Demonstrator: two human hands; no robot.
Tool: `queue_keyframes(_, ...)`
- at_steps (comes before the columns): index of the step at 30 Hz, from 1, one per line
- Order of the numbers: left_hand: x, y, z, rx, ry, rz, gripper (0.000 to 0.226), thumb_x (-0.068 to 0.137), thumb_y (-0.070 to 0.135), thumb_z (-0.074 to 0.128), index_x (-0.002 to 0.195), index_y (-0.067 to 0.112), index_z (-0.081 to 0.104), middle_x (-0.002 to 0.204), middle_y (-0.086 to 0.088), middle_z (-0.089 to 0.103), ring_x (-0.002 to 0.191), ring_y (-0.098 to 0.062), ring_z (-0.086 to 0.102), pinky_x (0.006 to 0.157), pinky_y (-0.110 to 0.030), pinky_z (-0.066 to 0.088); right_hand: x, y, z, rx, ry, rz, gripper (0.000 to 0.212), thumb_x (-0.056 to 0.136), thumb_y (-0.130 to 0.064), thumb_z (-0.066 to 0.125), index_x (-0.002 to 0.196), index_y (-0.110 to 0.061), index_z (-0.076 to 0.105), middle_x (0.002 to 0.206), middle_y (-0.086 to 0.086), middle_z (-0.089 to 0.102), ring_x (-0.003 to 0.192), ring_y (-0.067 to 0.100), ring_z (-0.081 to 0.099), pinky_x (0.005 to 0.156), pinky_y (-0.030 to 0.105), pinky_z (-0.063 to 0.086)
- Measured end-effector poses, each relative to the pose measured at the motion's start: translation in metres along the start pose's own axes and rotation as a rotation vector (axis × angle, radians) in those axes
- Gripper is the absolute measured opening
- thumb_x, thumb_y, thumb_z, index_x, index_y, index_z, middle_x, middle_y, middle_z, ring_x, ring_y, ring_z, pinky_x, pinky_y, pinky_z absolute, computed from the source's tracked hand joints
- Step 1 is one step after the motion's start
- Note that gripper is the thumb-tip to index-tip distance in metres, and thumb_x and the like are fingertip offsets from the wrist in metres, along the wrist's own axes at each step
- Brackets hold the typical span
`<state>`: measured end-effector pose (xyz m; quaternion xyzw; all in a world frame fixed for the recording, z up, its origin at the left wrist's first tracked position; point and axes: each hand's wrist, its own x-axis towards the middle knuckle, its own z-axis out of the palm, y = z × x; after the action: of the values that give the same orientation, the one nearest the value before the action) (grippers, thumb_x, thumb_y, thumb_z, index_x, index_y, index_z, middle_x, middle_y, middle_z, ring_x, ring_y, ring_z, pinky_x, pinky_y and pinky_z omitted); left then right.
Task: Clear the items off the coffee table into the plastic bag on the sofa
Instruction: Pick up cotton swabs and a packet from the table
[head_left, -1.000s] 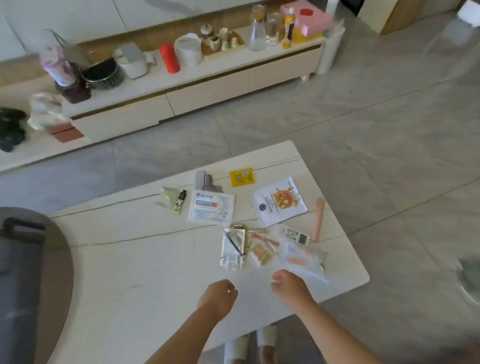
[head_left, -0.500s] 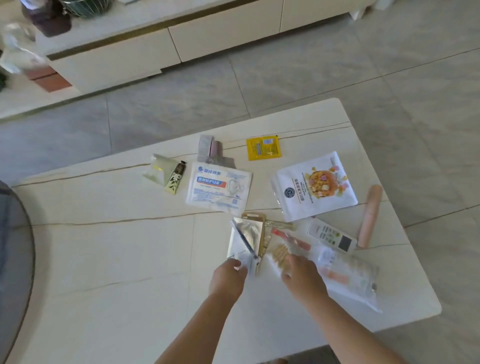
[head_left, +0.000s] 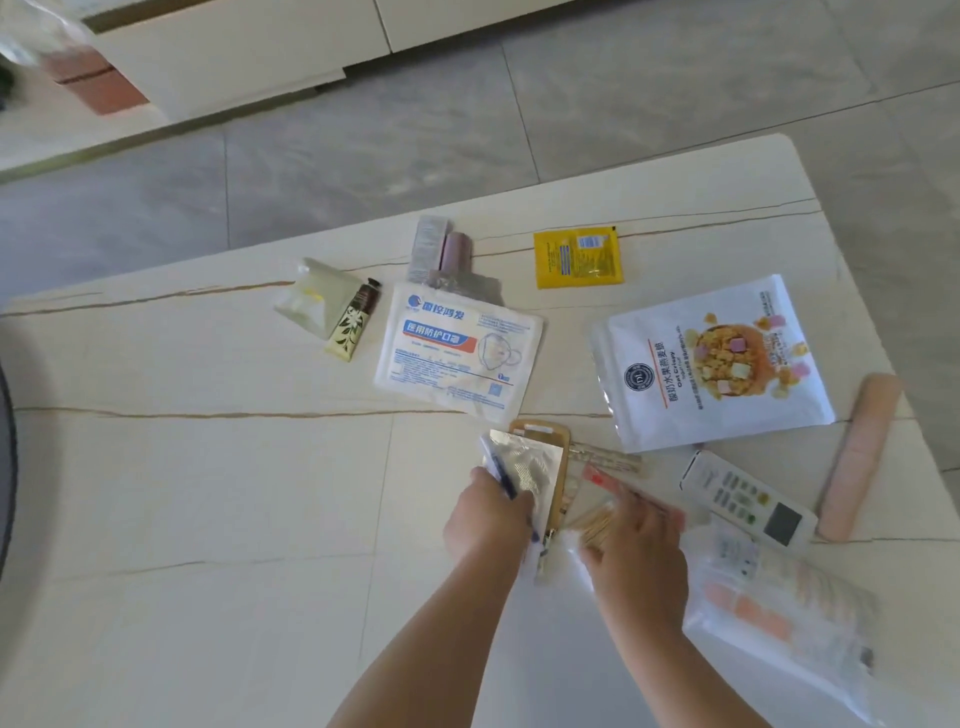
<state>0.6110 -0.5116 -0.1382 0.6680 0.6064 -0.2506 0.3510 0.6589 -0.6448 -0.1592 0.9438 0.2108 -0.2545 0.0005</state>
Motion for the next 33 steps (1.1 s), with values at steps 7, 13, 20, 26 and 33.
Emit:
queue_keyframes(7, 0.005, -0.021, -0.007, -0.156, -0.022, 0.059, 0.016, 0.091, 0.026, 0.048, 0.104, 0.017, 0.051, 0.098, -0.002, 0.064, 0.086, -0.021, 0.064, 0.076, -0.036, 0.054, -0.006, 0.001, -0.011, -0.033, -0.006, -0.008, 0.075, 0.031, -0.054, 0.089, 0.076, 0.0, 0.063, 0.068, 0.017, 0.062, 0.066, 0.034, 0.062, 0.05, 0.034, 0.05)
queue_keyframes(13, 0.006, -0.029, -0.019, -0.097, -0.005, 0.074, 0.031, 0.093, 0.022, 0.049, 0.12, 0.008, 0.042, 0.123, -0.011, 0.041, 0.098, -0.028, 0.053, 0.087, -0.037, 0.047, -0.013, -0.006, -0.016, 0.051, -0.003, -0.037, 0.055, 0.059, -0.044, 0.084, 0.094, -0.01, 0.057, 0.089, 0.007, 0.059, 0.077, 0.027, 0.062, 0.052, 0.03, 0.048)
queue_keyframes(20, 0.015, -0.033, 0.002, -0.014, 0.049, 0.115, 0.059, 0.081, 0.041, 0.069, 0.125, 0.016, 0.039, 0.121, -0.002, 0.054, 0.112, -0.022, 0.055, 0.092, -0.034, 0.048, -0.016, -0.008, -0.009, 0.116, -0.035, -0.009, 0.046, 0.09, -0.047, 0.05, 0.122, -0.017, 0.037, 0.108, -0.007, 0.057, 0.092, 0.014, 0.062, 0.065, 0.024, 0.045)
queue_keyframes(26, 0.015, -0.04, 0.003, 0.022, 0.057, 0.042, 0.051, 0.079, 0.048, 0.068, 0.115, 0.016, 0.052, 0.119, -0.002, 0.05, 0.11, -0.022, 0.054, 0.092, -0.035, 0.048, -0.021, -0.006, -0.009, 0.091, -0.073, -0.006, 0.042, 0.09, -0.044, 0.05, 0.12, -0.018, 0.037, 0.108, -0.007, 0.059, 0.093, 0.014, 0.063, 0.065, 0.025, 0.047)
queue_keyframes(33, 0.01, -0.037, 0.009, -0.073, 0.113, 0.052, 0.038, 0.087, 0.035, 0.062, 0.114, 0.016, 0.043, 0.109, -0.003, 0.062, 0.103, -0.023, 0.06, 0.083, -0.037, 0.051, -0.026, -0.002, -0.008, 0.111, -0.055, -0.005, 0.039, 0.091, -0.04, 0.049, 0.121, -0.019, 0.036, 0.111, -0.006, 0.059, 0.095, 0.016, 0.063, 0.068, 0.026, 0.048)
